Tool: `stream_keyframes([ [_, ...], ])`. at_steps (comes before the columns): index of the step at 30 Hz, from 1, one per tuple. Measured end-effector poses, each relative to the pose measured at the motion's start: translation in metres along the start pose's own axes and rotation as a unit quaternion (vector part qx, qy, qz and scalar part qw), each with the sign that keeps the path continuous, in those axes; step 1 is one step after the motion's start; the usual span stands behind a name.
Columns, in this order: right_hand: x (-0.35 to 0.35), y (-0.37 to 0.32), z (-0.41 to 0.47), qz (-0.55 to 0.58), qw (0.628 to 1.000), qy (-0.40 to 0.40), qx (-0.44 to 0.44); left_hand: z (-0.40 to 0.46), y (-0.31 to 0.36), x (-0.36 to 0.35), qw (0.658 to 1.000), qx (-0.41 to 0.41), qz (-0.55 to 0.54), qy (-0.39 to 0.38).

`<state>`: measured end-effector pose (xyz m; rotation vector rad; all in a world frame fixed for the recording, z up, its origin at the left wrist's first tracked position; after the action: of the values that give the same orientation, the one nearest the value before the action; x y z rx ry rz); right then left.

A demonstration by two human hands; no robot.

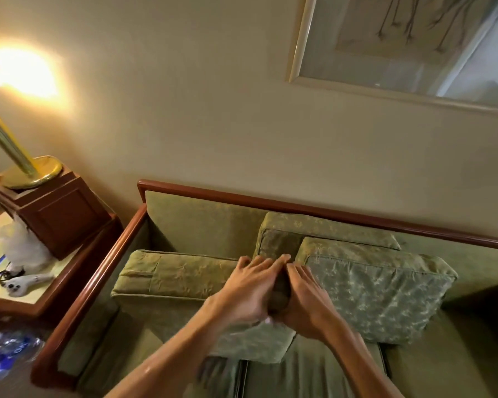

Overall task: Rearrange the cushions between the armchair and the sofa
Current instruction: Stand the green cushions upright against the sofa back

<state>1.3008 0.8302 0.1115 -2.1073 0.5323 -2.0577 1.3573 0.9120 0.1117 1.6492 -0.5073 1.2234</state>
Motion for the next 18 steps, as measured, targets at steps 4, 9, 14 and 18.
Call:
stream_keyframes([
  [4,0.023,-0.086,0.022,-0.041,0.993,0.043,0.104,-0.053,-0.055,0.057,0.991,0.014,-0.133,0.029],
  [9,-0.08,-0.121,0.048,-0.006,0.996,-0.032,0.081,-0.107,-0.148,0.019,0.983,0.077,-0.163,0.045],
  [14,-0.14,-0.103,0.079,-0.017,0.994,-0.107,0.008,-0.132,-0.244,0.017,0.974,0.144,-0.177,-0.003],
  [18,-0.185,-0.08,0.084,-0.057,0.982,-0.174,-0.056,-0.156,-0.288,0.014,0.96,0.203,-0.189,-0.037],
])
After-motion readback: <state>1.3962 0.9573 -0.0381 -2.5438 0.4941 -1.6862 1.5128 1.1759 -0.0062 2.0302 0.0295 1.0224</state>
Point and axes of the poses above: each hand's wrist, its own z-axis towards the middle knuckle, its own x-axis out of the back of the hand, y = z × x, the point moved 8 cm from there along z, towards the middle knuckle, and after that the axes turned 8 degrees about -z, right-handed, at the moved point
